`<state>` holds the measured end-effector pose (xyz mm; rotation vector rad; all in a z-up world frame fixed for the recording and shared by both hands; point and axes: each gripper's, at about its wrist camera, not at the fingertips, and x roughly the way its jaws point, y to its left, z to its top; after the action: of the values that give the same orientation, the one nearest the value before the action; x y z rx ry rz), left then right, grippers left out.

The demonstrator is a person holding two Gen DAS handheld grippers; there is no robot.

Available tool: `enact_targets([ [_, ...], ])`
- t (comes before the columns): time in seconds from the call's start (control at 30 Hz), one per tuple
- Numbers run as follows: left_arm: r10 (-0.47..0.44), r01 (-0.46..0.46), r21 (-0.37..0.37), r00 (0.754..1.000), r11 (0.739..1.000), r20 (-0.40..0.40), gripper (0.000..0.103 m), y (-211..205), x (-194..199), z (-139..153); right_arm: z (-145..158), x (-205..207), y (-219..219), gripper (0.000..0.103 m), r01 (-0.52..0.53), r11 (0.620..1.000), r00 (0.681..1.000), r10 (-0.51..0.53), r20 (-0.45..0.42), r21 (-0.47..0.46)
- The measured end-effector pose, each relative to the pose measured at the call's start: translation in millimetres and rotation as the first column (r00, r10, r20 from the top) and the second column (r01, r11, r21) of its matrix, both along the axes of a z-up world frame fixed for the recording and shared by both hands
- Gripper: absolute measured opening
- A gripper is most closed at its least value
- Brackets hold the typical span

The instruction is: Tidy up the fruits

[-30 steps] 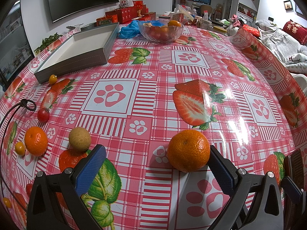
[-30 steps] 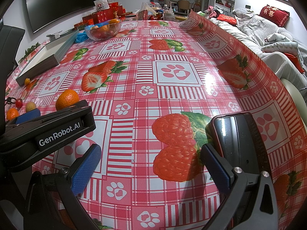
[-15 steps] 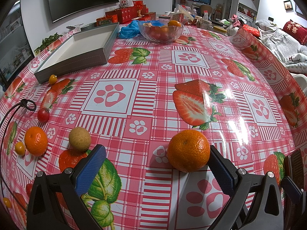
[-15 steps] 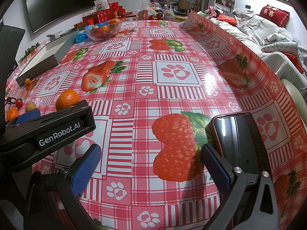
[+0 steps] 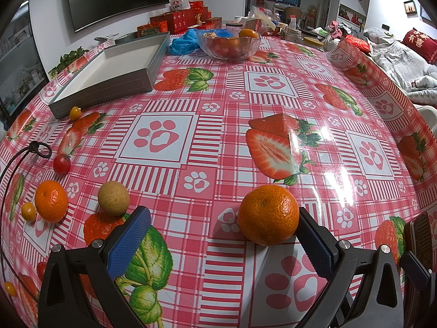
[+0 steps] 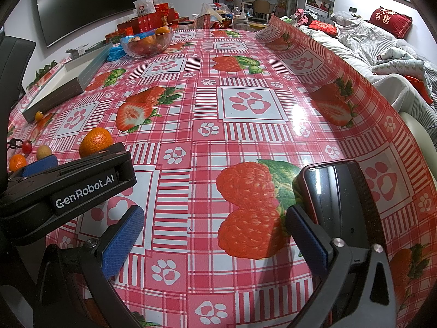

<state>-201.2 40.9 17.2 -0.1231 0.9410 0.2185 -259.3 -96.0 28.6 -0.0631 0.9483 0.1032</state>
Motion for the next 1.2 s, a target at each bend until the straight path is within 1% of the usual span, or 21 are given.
enact_targets([
  [1.03,0.0,0.0,0.0,1.0,1.0,0.0,0.103,0.0,-0.1,0.0,1.6,0.1,-4.0,0.103,0.002,1.0,1.0,-0.002,0.0,-0.001],
  [1.07,0.0,0.0,0.0,1.0,1.0,0.0,0.103,0.0,0.2,0.0,-1.1,0.0,2.1,0.103,0.002,1.0,1.0,-0.002,0.001,0.001],
  [1.2,0.0,0.0,0.0,1.0,1.0,0.0,0.103,0.0,0.4,0.1,-0.6,0.1,1.2,0.103,0.002,1.0,1.0,-0.002,0.001,0.0],
])
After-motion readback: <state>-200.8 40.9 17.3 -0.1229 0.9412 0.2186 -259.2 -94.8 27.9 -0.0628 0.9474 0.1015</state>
